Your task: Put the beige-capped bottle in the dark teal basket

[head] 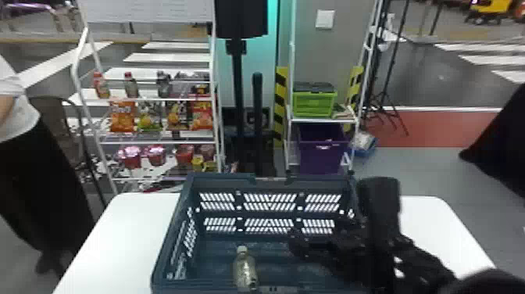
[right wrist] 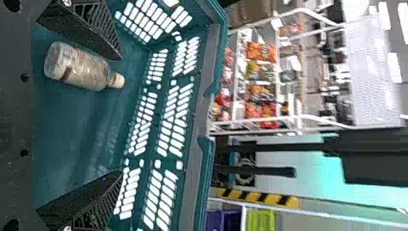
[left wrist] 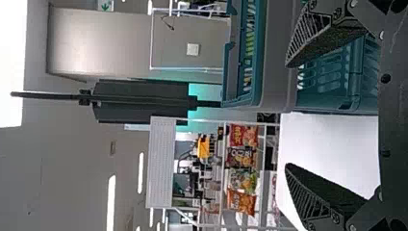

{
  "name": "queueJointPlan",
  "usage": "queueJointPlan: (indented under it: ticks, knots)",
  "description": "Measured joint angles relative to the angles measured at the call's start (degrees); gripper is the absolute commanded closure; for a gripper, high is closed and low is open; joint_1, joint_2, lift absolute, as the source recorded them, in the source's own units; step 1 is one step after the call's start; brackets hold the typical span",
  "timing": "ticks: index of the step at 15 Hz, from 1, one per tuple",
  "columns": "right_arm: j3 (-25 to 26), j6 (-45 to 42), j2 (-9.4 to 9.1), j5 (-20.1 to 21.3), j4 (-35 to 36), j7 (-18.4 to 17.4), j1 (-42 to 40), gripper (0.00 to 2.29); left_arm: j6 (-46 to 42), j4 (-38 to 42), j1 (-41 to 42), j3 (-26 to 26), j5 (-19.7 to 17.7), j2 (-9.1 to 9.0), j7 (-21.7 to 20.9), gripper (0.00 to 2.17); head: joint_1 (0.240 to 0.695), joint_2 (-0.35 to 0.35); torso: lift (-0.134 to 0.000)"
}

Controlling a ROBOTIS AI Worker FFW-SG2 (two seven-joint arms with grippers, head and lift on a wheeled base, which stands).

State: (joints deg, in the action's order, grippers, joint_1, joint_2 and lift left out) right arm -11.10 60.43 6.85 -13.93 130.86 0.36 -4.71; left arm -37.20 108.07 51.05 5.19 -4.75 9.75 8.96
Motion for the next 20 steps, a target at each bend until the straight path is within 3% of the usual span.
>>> queueJointPlan:
  ticks: [3,10,15,20]
  knots:
    - [5.76,-16.77,1.98,-0.06,3.13,5.06,-11.51,0.03,-0.44,0.15,0.28,0.08,0.07,-0.04,0.0,0.15,0.499,0.0,0.0]
    - [15.35,-55.1,1.8,-0.94,-0.7,11.48,-33.24,0.03,-0.46,0.71,0.47,0.87,0.8,-0.13,0.3,0.15,0.499,0.0,0.0]
    - [16.28,-71.29,0.94,-1.44,-9.57,14.14,-39.7,0.03,-0.46,0.83,0.69,1.05,1.19,-0.39,0.44,0.15,0.499,0.0,0.0]
    - [17.46,-80.17,-1.03,-1.36,-15.15,17.39,-42.84,0.03,-0.28,1.07,0.71,1.25,1.5,-0.6,0.91,0.15,0.499,0.0,0.0]
